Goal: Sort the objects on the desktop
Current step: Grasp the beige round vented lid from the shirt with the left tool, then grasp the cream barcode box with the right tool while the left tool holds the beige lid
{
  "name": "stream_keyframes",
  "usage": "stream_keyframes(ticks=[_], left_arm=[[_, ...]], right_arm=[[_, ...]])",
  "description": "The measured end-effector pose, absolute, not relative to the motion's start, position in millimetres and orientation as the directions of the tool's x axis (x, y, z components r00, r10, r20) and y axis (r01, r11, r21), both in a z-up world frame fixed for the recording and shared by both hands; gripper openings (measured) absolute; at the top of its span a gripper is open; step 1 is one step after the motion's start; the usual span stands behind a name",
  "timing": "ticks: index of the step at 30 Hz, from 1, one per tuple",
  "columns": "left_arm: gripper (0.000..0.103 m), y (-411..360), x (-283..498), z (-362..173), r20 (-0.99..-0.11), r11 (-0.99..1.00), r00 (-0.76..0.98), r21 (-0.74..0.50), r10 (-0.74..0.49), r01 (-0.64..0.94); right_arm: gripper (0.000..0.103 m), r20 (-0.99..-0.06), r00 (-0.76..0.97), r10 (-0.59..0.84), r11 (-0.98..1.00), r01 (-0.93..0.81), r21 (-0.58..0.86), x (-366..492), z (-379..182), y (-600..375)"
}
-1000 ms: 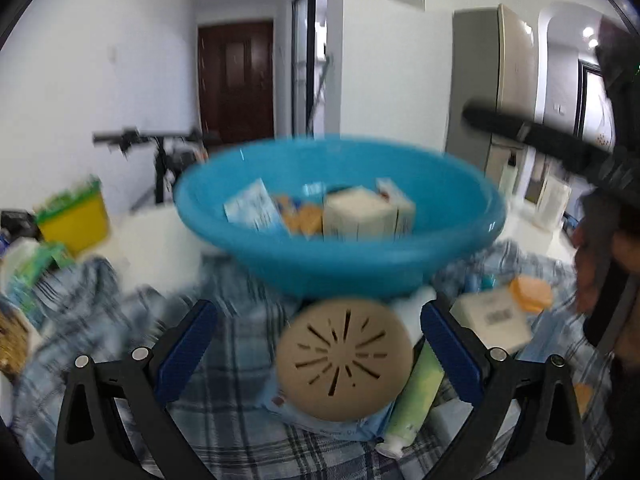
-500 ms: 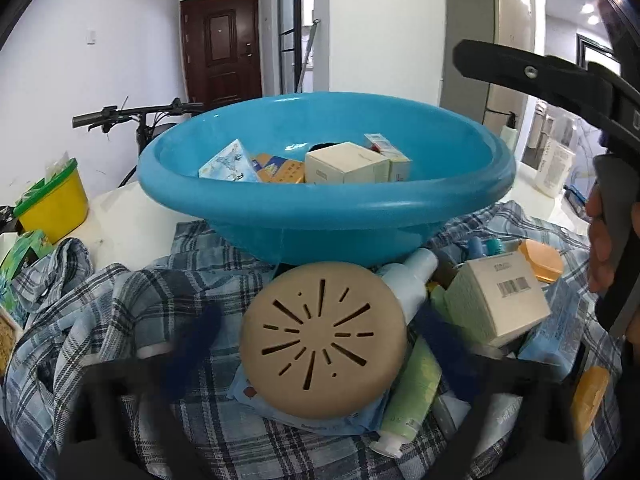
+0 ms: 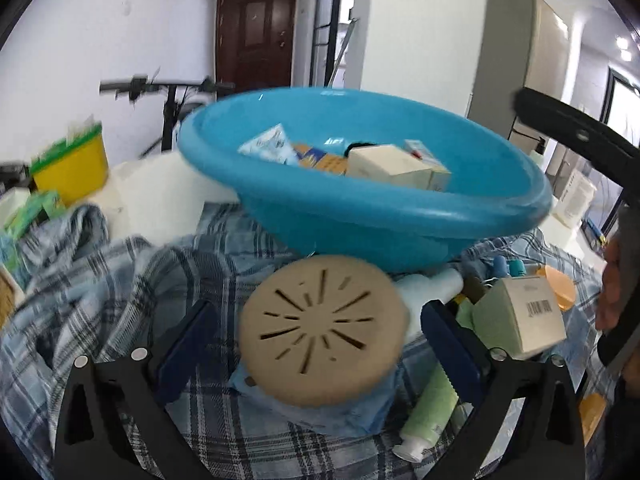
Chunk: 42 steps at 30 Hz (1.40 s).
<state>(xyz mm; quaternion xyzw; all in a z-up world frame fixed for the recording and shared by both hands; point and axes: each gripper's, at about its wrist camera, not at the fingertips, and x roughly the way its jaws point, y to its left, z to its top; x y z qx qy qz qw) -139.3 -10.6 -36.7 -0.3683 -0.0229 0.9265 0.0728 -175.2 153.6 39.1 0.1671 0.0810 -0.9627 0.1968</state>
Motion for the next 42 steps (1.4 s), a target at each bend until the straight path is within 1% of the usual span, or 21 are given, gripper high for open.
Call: stream_keyframes(ticks=[1,4,5,6,9,14,18,21,25,30,33,36,39,40,42], left_arm=[[0.103,-13.6,-144.5,-41.5,-0.704,-0.988,-0.693,-0.114,0.156,-0.107],[0.102,-18.4,-148.2,-49.1,-0.723,-0.980,-0.662,-0.169,0.198,-0.108],[0.097,-19.0,-148.6,-50.8,-0.725,-0.975,-0.653,-0.188,0.219,-0.118],[0.081,-19.5,-148.0,-51.0,-0.718,-0.968,-0.650,-0.212,0.249,-0.136],[0.077,-19.5,-143.3,-48.1,-0.698,-0.969,-0.673,-0.208,0.243,-0.135],[0.077,-12.7,-132.6,-40.2,-0.661,-0.976,-0.718,-0.159,0.218,-0.150],[0.078,-8.6,-126.7,-34.8,-0.648,-0.981,-0.737,-0.120,0.194,-0.153],[0.078,-8.6,-128.9,-30.7,-0.644,-0.983,-0.742,-0.112,0.184,-0.147],[0.078,-12.3,-131.0,-31.4,-0.649,-0.981,-0.736,-0.135,0.194,-0.139],[0.078,-15.8,-133.6,-34.4,-0.660,-0.980,-0.725,-0.156,0.198,-0.126],[0.079,-14.5,-133.2,-34.0,-0.659,-0.980,-0.727,-0.149,0.196,-0.129],[0.079,-12.5,-132.8,-33.7,-0.659,-0.982,-0.728,-0.139,0.190,-0.130],[0.079,-11.8,-131.9,-33.2,-0.656,-0.982,-0.731,-0.134,0.188,-0.132],[0.079,-11.7,-131.9,-33.3,-0.656,-0.982,-0.731,-0.135,0.188,-0.131],[0.080,-12.6,-132.1,-33.0,-0.657,-0.982,-0.730,-0.137,0.186,-0.127]], right_arm=[[0.103,-0.350,-0.868,-0.352,-0.910,0.405,-0.091,-174.4,39.5,153.7],[0.103,-0.351,-0.867,-0.353,-0.909,0.406,-0.089,-174.5,39.6,154.2],[0.103,-0.350,-0.868,-0.352,-0.910,0.406,-0.090,-174.3,39.8,154.2],[0.103,-0.348,-0.869,-0.352,-0.910,0.405,-0.090,-174.4,39.7,154.4],[0.103,-0.345,-0.870,-0.353,-0.911,0.404,-0.086,-174.5,39.6,154.9],[0.103,-0.343,-0.871,-0.352,-0.910,0.404,-0.091,-173.6,39.2,153.7],[0.103,-0.341,-0.870,-0.356,-0.908,0.409,-0.096,-171.7,39.6,152.3],[0.103,-0.349,-0.866,-0.358,-0.905,0.414,-0.100,-171.1,39.2,150.6],[0.103,-0.363,-0.848,-0.386,-0.892,0.444,-0.089,-164.7,41.1,148.3],[0.103,-0.446,-0.793,-0.416,-0.873,0.486,-0.051,-152.4,32.9,154.2],[0.103,-0.477,-0.755,-0.450,-0.852,0.524,-0.025,-141.8,23.1,161.9],[0.103,-0.495,-0.737,-0.460,-0.837,0.546,-0.034,-136.8,8.9,166.4],[0.103,-0.556,-0.685,-0.470,-0.823,0.568,-0.004,-139.1,-12.1,165.1],[0.103,-0.601,-0.668,-0.439,-0.824,0.566,-0.028,-140.9,-20.9,159.3],[0.103,-0.634,-0.671,-0.384,-0.820,0.564,-0.100,-138.3,-33.6,148.8]])
